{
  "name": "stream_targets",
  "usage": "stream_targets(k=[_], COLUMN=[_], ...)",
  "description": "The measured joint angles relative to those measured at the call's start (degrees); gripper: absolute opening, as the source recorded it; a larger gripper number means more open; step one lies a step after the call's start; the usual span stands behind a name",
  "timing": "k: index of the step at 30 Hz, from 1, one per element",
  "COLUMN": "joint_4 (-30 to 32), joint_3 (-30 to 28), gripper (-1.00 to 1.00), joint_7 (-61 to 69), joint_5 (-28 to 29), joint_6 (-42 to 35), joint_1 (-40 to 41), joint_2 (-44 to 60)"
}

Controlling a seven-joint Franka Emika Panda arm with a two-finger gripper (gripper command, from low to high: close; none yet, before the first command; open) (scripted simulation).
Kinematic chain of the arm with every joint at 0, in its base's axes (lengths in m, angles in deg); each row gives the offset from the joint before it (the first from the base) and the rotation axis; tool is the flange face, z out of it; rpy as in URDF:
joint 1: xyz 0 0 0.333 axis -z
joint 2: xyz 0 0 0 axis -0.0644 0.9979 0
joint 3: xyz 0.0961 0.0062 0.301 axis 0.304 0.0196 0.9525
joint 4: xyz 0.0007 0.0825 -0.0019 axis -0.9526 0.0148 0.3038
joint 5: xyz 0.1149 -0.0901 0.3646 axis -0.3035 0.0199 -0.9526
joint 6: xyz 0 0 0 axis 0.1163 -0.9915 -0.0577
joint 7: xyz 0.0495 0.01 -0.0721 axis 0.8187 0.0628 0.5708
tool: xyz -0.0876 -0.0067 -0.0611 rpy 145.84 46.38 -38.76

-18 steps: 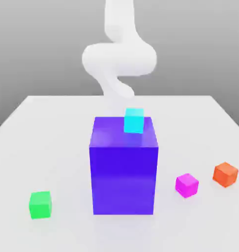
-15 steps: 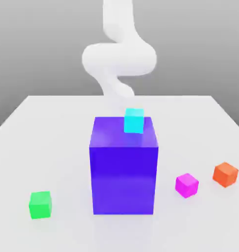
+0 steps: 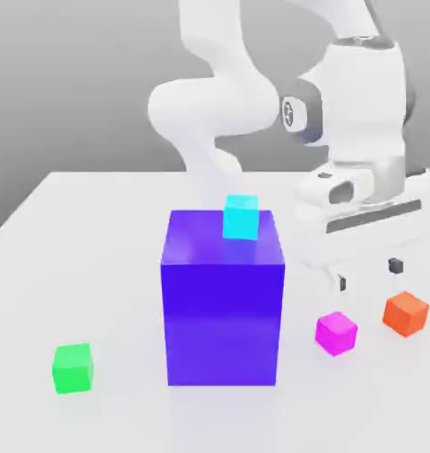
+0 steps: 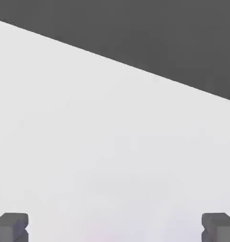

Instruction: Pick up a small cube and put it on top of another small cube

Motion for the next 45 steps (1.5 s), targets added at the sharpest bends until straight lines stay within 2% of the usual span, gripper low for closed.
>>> stream_targets(k=[3,7,10,11,19,25,27,34,45], joint_4=[3.4,2.6,1.5,1.2,1.5,3.9,1.8,-10.3,-16.2], joint_3=[0.8,-5.3,-10.5,-11.4,-10.6,-5.5,-5.8,-10.0,-20.2], gripper=[0.00,0.00,0.00,-1.00,-1.00,-1.00,-1.00,-1.00,-1.00], joint_7=[-5.3,-11.4,-13.4,-13.6,-13.4,-7.0,-5.9,2.5,29.3], joint_5=[6.7,15.1,17.6,17.8,17.6,8.8,8.3,10.3,11.1], joint_6=[4.4,10.9,15.9,16.9,15.7,6.3,3.0,-7.3,-13.3], joint_1=[-2.9,-6.3,-10.9,-11.7,-11.0,-8.4,-7.3,-1.0,15.5], joint_2=[5.9,14.1,20.3,21.5,20.0,8.3,7.8,12.3,11.1])
